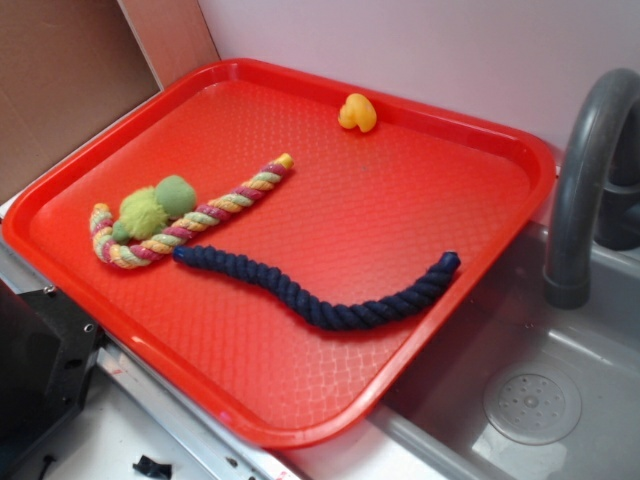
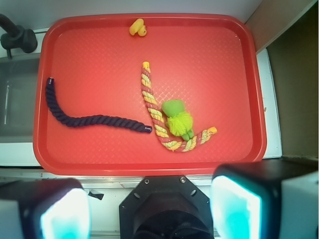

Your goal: Grab the blue rope.

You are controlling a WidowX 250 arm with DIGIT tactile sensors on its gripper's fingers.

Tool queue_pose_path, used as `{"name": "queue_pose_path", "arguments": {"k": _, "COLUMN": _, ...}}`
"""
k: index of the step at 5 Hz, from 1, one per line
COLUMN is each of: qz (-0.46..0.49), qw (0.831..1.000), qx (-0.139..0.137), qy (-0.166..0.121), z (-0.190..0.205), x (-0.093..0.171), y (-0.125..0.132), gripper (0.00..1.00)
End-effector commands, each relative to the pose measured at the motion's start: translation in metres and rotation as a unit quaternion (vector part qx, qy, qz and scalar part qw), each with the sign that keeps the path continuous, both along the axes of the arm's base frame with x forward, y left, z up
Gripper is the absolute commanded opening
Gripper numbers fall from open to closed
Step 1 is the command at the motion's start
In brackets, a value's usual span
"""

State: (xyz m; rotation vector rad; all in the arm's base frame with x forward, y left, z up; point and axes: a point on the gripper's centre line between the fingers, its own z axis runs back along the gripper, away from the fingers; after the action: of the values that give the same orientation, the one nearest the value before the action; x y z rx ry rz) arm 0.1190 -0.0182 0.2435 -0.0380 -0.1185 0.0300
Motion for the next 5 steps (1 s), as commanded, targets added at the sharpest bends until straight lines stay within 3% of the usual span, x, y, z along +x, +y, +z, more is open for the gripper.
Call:
{"name": "queue_pose_path", "arguments": {"k": 1, "qz": 0.0, "qw": 1.0, "qx": 0.0, "qy": 0.0, "z": 0.0, "x": 0.0, "y": 0.0, "gripper": 1.0}}
{"name": "queue_pose_path", "arguments": {"k": 2, "qz": -0.088, "qw": 0.996, "qx": -0.007, "qy": -0.016, "z": -0.011, "x": 0.016, "y": -0.002, "gripper": 1.0}}
{"name": "queue_pose_path", "arguments": {"k": 3, "qz": -0.201, "qw": 0.979, "qx": 0.011, "qy": -0.022, "z": -0.02, "x": 0.029, "y": -0.011, "gripper": 1.0}}
{"name": "queue_pose_path", "arguments": {"k": 4, "qz": -0.322, "qw": 0.947, "qx": 0.005, "qy": -0.024, "z": -0.034, "x": 0.042, "y": -0.028, "gripper": 1.0}}
{"name": "queue_pose_path", "arguments": {"k": 5, "qz": -0.436, "qw": 0.899, "qx": -0.023, "qy": -0.032, "z": -0.055, "x": 0.05, "y": -0.042, "gripper": 1.0}}
